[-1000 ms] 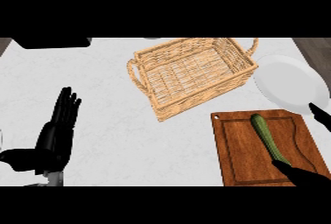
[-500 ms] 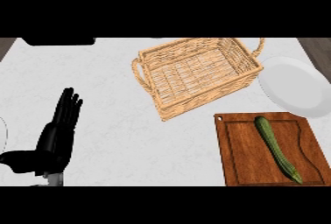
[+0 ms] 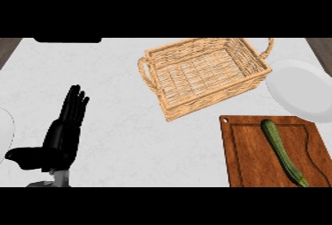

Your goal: Pick the squash from the cutting board and place it in the basket

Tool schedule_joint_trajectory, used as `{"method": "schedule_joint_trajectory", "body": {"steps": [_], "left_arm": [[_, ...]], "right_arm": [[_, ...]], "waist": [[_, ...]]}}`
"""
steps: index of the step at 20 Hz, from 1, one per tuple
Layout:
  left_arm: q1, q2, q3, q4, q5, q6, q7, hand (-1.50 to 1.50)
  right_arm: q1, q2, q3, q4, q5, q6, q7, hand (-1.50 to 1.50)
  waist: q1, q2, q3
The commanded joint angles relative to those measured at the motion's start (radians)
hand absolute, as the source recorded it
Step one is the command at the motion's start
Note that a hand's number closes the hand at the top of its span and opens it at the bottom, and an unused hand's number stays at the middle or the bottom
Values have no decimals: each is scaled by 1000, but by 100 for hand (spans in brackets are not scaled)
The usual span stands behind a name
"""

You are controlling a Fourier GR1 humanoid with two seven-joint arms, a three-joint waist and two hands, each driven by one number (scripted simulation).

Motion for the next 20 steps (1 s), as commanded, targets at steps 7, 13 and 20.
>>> {"method": "schedule_joint_trajectory", "body": {"steps": [7, 13, 20], "left_arm": [[-11, -1, 37, -3, -1, -30, 24, 0], [4, -49, 15, 13, -52, -19, 5, 0], [0, -34, 92, 32, -17, -83, -16, 0]], "right_arm": [[-3, 42, 107, 85, 137, 58, 65, -150], [-29, 178, 188, 153, 270, 56, 16, -150], [-39, 330, 283, 241, 471, 39, -102, -150]], "waist": [[-6, -2, 2], [-4, -1, 2], [-2, 0, 2]]}}
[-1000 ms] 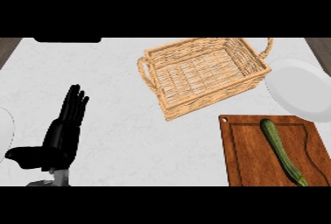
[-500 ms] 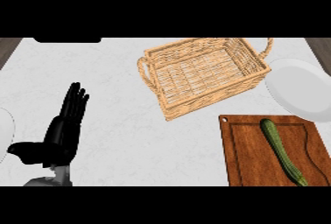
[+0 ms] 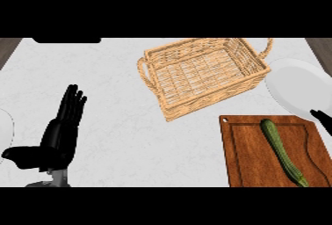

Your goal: Pick the squash from the cutting board and place it in the basket

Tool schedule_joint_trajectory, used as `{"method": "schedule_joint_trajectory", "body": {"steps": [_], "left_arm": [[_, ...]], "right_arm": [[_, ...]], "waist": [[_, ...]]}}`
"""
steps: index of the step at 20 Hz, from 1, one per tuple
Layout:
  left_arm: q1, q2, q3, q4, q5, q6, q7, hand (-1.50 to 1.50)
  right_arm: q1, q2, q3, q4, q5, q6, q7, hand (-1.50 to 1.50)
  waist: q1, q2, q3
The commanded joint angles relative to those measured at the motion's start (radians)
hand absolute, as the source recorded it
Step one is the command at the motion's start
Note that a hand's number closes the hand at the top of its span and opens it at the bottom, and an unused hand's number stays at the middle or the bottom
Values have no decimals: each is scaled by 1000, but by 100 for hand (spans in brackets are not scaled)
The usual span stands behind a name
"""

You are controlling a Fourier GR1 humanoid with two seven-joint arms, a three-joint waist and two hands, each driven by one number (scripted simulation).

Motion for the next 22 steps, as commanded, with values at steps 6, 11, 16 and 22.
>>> {"method": "schedule_joint_trajectory", "body": {"steps": [6, 11, 16, 22], "left_arm": [[-1, -52, 14, 48, -32, -21, -44, 0], [53, -27, 28, -35, -19, -70, -7, 0], [4, -55, 56, 50, -38, -77, -32, 0], [-4, -68, 64, 21, -58, -86, -11, 0]], "right_arm": [[22, 153, 32, 101, 244, 17, -114, -150], [-89, 217, 7, 139, 250, 79, -48, -150], [0, 293, 29, 221, 383, 27, -206, -150], [46, 302, -57, 188, 365, 132, -223, -150]], "waist": [[-2, 0, 0], [5, 0, 0], [-1, 0, 0], [-3, 0, 0]]}}
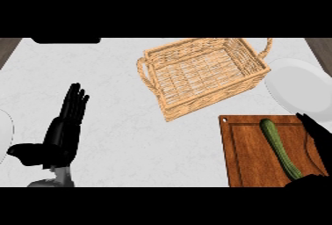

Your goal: Pick the squash from the cutting board and place it in the basket

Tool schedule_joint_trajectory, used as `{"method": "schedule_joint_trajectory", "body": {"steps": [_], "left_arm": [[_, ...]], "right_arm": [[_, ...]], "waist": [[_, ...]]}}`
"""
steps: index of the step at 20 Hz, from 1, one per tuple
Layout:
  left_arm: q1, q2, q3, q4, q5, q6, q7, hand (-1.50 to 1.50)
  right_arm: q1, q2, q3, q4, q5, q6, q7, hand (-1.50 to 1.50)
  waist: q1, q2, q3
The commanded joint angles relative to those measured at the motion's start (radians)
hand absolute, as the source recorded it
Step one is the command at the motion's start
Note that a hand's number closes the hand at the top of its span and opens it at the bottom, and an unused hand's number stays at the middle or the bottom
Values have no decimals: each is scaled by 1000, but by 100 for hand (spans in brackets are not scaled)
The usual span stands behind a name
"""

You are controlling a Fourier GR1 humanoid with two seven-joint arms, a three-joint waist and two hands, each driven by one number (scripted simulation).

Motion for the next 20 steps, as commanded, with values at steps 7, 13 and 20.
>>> {"method": "schedule_joint_trajectory", "body": {"steps": [7, 13, 20], "left_arm": [[75, 3, 13, -103, 0, -46, 41, 0], [-17, -29, 63, 39, -5, -44, -9, 0], [57, -49, 29, -59, -40, -45, 21, 0]], "right_arm": [[-5, 128, 47, 98, 126, 0, -45, -150], [27, 117, -62, 81, 91, 68, -130, -150], [-32, 166, -63, 259, 192, 1, -231, -150]], "waist": [[4, 0, 0], [-2, 0, 0], [3, 0, 0]]}}
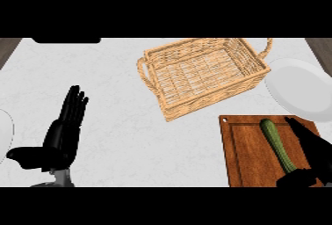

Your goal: Pick the squash from the cutting board and place it in the basket

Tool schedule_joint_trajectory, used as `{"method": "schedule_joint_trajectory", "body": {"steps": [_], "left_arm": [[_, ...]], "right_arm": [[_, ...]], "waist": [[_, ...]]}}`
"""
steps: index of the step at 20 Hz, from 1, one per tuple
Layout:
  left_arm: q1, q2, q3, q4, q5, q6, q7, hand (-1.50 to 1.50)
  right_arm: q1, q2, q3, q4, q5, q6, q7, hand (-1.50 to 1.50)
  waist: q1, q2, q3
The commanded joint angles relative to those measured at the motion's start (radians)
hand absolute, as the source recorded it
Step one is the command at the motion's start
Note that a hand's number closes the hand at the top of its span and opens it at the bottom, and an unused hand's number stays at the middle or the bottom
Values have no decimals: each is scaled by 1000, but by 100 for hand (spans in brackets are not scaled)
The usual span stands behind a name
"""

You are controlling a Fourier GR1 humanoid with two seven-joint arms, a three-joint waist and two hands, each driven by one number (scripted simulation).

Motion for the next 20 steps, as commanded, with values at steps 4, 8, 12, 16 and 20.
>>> {"method": "schedule_joint_trajectory", "body": {"steps": [4, 8, 12, 16, 20], "left_arm": [[2, -4, 24, -11, 1, -25, 12, 0], [5, -3, 35, 33, -8, -34, -59, 0], [-33, -16, 36, 82, 0, -43, -55, 0], [5, -29, 11, 18, -21, -26, -31, 0], [27, -39, -5, -28, -35, -15, -4, 0]], "right_arm": [[38, 60, -7, 17, 65, -24, -43, -150], [-78, 99, 12, 20, 72, 30, 62, -150], [-46, 25, -14, 153, 71, 32, -118, 150], [-64, 53, 66, 186, 162, -25, -144, 150], [-40, 25, 55, 161, 182, -17, -192, 150]], "waist": [[-1, 0, 0], [1, 0, 0], [0, 1, 0], [3, 0, 0], [2, 0, 0]]}}
